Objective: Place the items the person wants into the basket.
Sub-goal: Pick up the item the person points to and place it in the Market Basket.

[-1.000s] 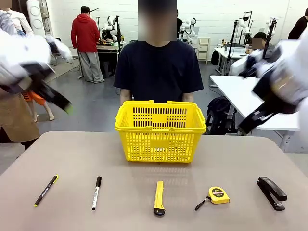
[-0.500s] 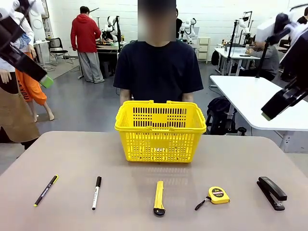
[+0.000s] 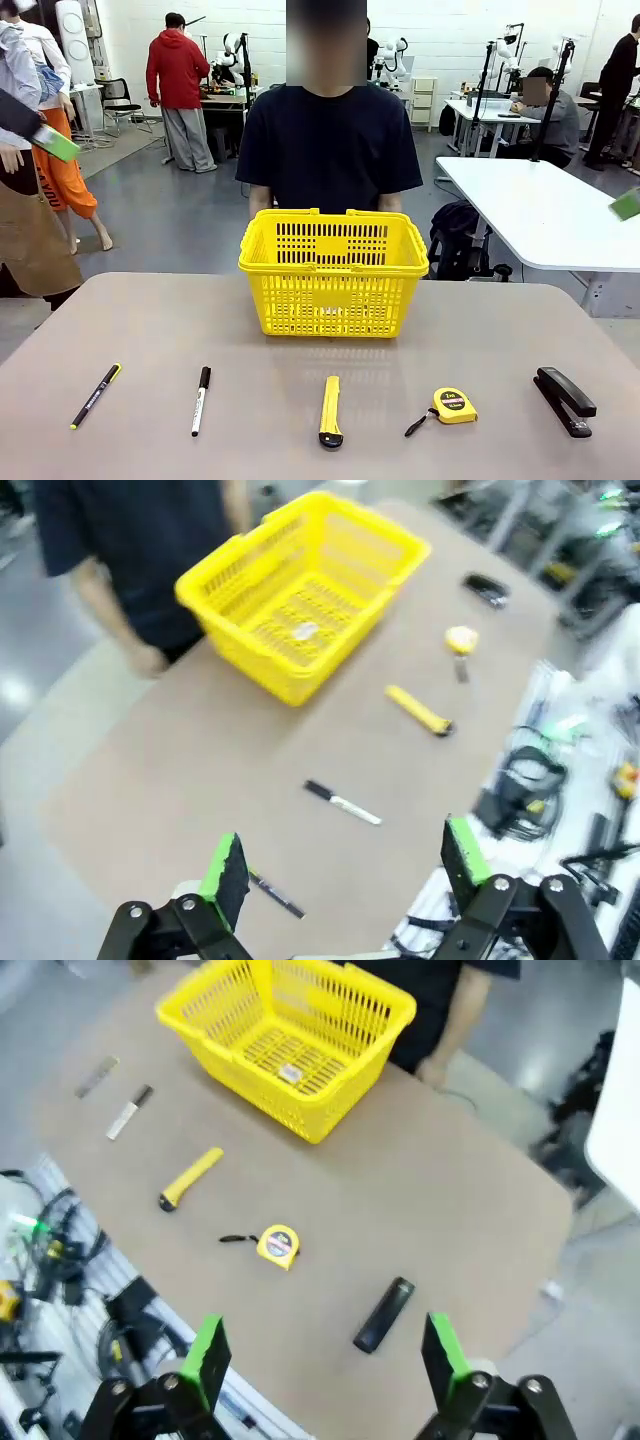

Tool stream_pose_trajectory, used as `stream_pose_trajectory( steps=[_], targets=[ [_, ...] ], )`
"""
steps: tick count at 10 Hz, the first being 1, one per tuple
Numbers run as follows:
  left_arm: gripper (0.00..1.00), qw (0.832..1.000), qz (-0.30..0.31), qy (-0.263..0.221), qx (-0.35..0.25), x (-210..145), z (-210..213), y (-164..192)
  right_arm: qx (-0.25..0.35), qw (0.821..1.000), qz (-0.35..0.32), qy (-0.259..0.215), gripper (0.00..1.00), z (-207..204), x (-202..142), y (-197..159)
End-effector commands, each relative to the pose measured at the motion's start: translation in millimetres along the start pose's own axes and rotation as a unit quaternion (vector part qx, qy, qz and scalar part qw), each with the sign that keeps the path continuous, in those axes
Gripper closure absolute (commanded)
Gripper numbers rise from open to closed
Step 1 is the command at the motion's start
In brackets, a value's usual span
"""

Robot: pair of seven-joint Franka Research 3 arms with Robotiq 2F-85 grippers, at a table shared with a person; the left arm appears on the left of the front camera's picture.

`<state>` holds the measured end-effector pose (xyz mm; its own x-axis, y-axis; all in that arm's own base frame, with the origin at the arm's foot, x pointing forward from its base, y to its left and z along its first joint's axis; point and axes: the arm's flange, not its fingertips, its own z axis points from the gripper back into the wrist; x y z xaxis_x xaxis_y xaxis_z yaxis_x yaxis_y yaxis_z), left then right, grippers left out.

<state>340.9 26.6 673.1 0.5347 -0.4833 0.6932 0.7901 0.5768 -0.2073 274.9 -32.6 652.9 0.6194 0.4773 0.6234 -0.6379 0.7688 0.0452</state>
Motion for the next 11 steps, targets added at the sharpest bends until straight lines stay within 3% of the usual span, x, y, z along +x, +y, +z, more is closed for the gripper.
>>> stream_pose_trajectory(
  steps=[1, 3, 6, 7, 9, 11],
  targets=[
    [0.0, 0.985, 0.089, -0.007, -0.15, -14.1, 40.0, 74.9, 0.233, 0.962, -0.14, -0.026, 0.0, 6.5, -36.4, -100.3],
    [0.0, 0.974, 0.149, -0.086, -0.148, -68.0, 71.2, 127.0, 0.275, 0.94, -0.179, -0.09, 0.0, 20.6, -94.6, -145.2],
    [0.0, 0.961, 0.189, -0.163, -0.116, -148.5, 105.3, 147.7, 0.242, 0.935, -0.211, -0.147, 0.0, 59.1, -147.1, -149.1],
    [0.0, 0.963, 0.198, -0.164, -0.079, -170.6, 116.6, 137.9, 0.216, 0.94, -0.204, -0.168, 0.0, 76.7, -158.1, -141.1],
    [0.0, 0.966, 0.205, -0.155, -0.036, -178.6, 133.0, 126.7, 0.188, 0.951, -0.165, -0.18, 0.0, 98.4, -166.3, -124.3],
    [0.0, 0.97, 0.199, -0.136, -0.022, -178.9, 136.9, 115.0, 0.15, 0.971, -0.13, -0.135, 0.0, 113.5, -163.6, -111.4]
  ],
)
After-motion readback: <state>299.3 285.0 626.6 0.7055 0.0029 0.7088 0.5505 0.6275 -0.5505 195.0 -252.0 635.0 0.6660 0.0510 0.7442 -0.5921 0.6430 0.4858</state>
